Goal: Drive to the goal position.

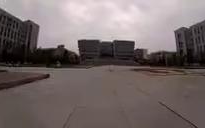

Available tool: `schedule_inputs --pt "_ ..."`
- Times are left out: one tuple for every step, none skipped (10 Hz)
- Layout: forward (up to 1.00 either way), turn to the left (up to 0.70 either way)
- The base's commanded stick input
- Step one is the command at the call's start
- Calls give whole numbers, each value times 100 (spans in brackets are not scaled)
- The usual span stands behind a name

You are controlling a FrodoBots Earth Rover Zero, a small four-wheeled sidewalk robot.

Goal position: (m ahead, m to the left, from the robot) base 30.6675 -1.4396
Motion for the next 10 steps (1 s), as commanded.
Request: schedule_inputs --pt "100 0" --pt "100 0" --pt "100 0" --pt "100 0" --pt "100 0" --pt "100 0" --pt "100 0" --pt "100 0" --pt "100 0" --pt "100 0"
